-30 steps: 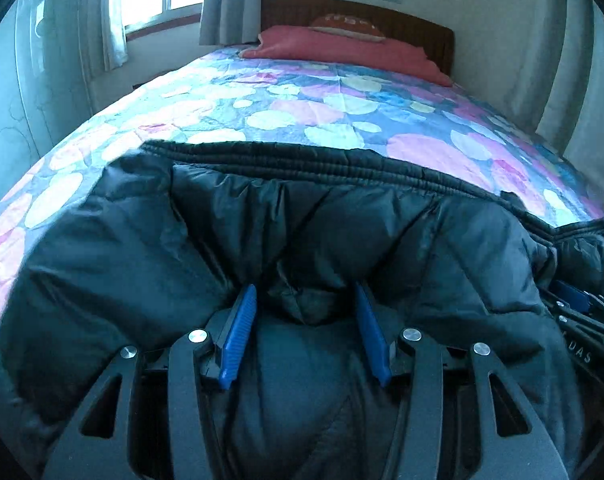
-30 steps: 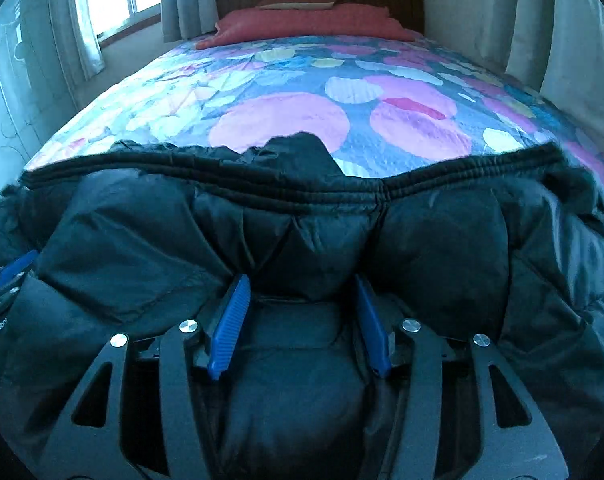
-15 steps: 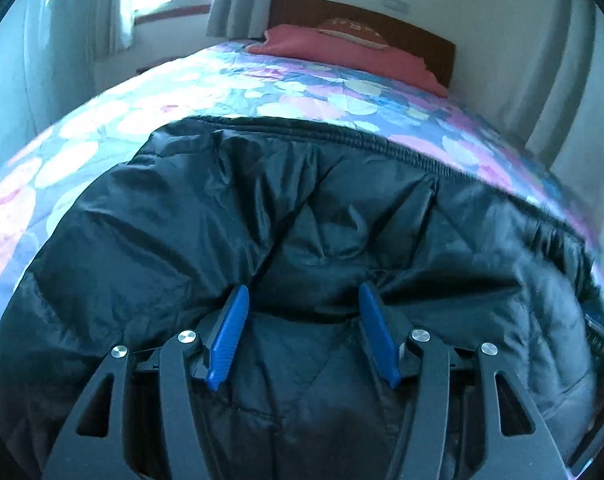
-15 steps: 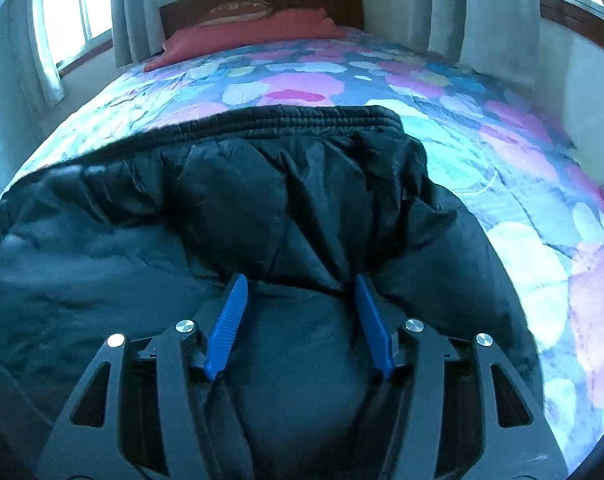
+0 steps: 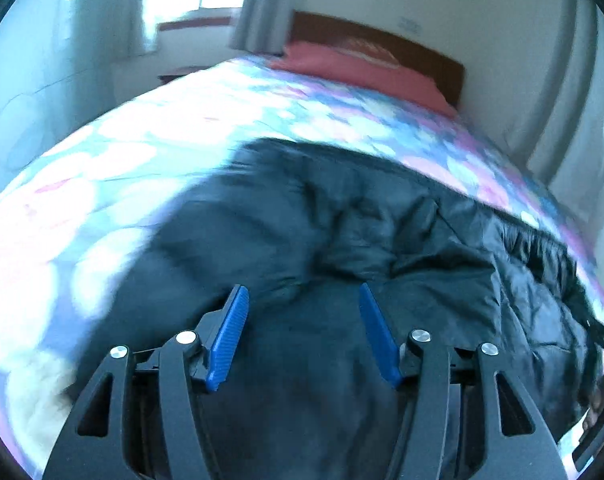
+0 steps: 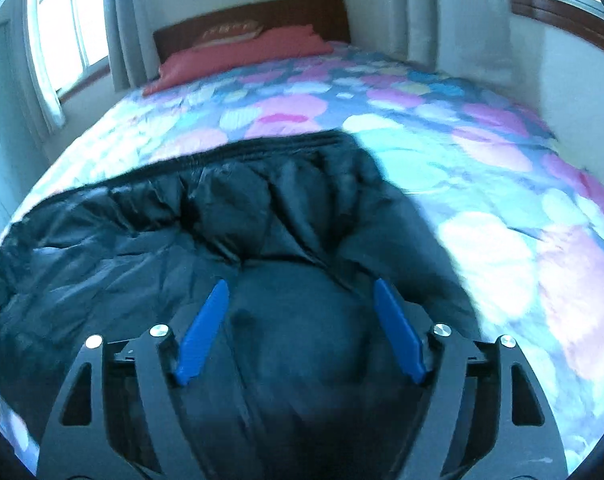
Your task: Fold large clothes
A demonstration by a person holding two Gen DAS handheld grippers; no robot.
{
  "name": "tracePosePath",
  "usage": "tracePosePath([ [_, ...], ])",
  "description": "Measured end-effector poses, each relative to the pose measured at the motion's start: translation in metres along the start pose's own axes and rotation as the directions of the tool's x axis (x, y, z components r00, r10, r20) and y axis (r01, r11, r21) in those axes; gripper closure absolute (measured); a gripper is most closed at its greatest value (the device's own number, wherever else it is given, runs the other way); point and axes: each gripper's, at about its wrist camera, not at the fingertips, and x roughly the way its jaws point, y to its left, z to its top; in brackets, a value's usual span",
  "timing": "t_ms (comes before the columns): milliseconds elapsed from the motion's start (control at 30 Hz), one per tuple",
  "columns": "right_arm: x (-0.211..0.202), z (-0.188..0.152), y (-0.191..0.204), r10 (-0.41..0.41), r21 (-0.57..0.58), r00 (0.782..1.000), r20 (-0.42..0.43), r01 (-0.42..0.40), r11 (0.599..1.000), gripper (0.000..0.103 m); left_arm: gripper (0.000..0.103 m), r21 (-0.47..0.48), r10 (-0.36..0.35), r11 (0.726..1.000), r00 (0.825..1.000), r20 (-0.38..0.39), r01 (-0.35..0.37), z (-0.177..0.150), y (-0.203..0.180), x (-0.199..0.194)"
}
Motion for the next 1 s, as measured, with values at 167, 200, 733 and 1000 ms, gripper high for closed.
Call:
tracePosePath([
  [167, -0.035, -0.025, -0.050, -0.027, 0.146, 1.000, -0.013, 0.029, 0.989, 0.018, 0.024, -0.218, 0.078, 0.974, 0.996, 0.049, -0.066, -0.027, 0.066, -0.049],
  [200, -0.037, -0.032, -0.060, -0.028, 0.178, 0.999, -0.031, 0.033, 0.984, 0.018, 0.020, -0.257, 0.098, 0.963, 0.994, 0.039, -0.085, -0.034, 0.076, -0.051],
  [733, -0.026, -0.058, -0.066, 0.143, 0.337, 0.987, -0.068, -0.112, 0.935, 0.072, 0.077, -0.438, -0.100, 0.895, 0.995, -0.003, 0.089, -0.047, 0.086, -0.023],
  [1000, -0.062, -0.074, -0.075, 0.182, 0.336, 0.982, -0.058, -0.152, 0.929, 0.076, 0.081, -0.446, -0.103, 0.892, 0.994, -0.031, 0.078, -0.063, 0.096, -0.062],
])
